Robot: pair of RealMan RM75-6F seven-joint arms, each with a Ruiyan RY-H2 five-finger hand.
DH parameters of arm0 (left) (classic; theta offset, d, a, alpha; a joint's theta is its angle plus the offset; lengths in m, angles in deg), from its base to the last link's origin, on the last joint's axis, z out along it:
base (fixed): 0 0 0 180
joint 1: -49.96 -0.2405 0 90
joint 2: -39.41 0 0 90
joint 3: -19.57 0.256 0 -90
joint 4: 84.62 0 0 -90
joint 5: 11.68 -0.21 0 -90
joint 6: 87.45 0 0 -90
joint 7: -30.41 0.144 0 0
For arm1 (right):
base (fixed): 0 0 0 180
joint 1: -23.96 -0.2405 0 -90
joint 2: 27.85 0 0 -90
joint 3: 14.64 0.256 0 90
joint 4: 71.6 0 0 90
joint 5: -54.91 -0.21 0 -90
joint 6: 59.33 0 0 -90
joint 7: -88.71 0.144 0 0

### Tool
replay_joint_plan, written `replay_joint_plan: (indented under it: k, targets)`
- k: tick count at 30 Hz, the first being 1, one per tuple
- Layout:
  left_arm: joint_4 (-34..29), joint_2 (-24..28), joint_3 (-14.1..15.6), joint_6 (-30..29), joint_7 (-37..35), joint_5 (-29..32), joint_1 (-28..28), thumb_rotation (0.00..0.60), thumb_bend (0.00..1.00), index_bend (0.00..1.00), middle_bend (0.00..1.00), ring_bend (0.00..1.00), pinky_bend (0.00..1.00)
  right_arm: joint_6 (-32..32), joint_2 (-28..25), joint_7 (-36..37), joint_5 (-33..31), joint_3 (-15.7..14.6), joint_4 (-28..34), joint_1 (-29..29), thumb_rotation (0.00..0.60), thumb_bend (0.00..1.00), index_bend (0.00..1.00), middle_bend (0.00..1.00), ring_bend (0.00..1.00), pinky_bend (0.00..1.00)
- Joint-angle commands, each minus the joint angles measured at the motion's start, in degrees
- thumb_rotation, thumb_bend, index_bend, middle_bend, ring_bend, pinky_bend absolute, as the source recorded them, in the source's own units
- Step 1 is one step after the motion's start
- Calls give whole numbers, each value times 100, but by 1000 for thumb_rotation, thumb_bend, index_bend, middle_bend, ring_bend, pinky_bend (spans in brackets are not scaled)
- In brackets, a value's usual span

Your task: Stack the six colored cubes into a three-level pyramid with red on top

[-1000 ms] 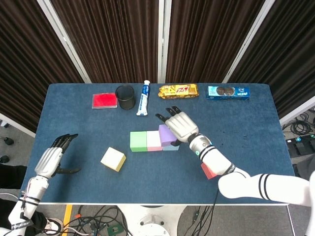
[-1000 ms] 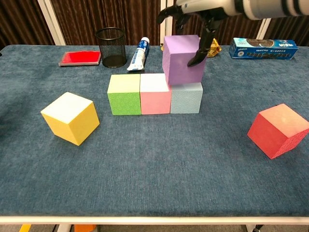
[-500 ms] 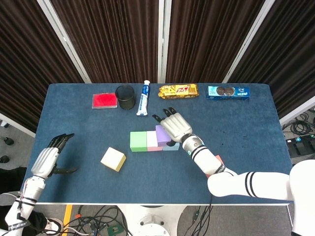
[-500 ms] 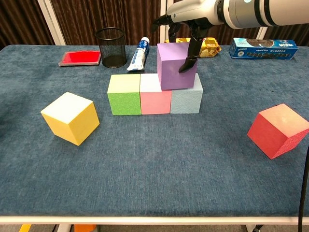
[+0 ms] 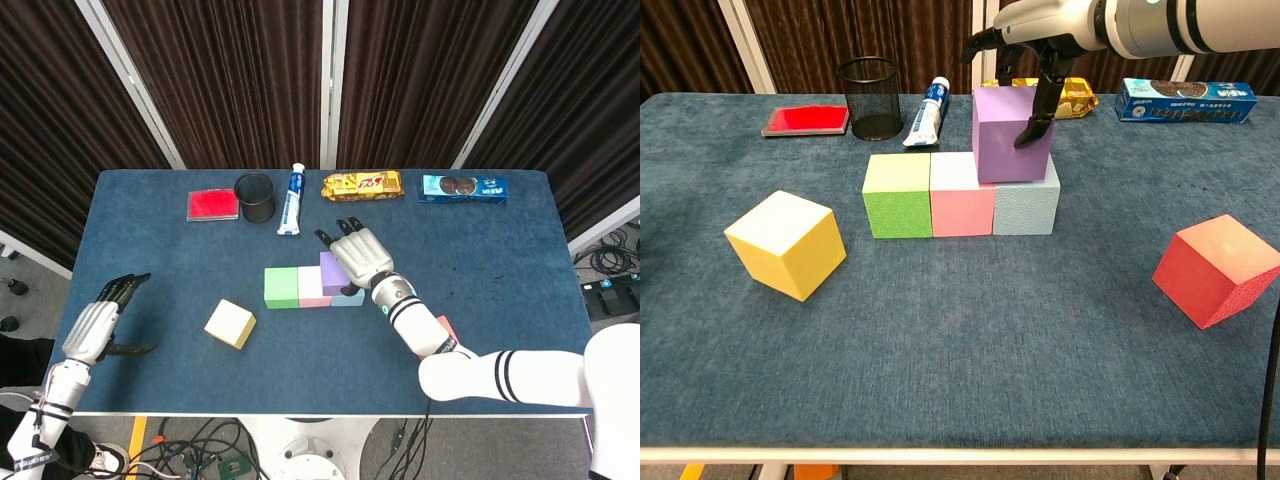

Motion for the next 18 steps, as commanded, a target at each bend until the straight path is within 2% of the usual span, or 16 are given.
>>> replay_joint_plan:
  k: [1, 18]
  targets:
    - [0, 8, 0, 1, -8, -5, 0, 600, 94, 79, 106, 0, 48, -52, 43, -34, -62, 4, 7, -30, 600, 126, 0, 523, 49, 0]
    - [14, 37, 29, -31, -123, -30, -48, 600, 95, 79, 106, 0, 48, -209, 147, -235, -323, 21, 57, -163, 600, 127, 0, 532, 54, 0]
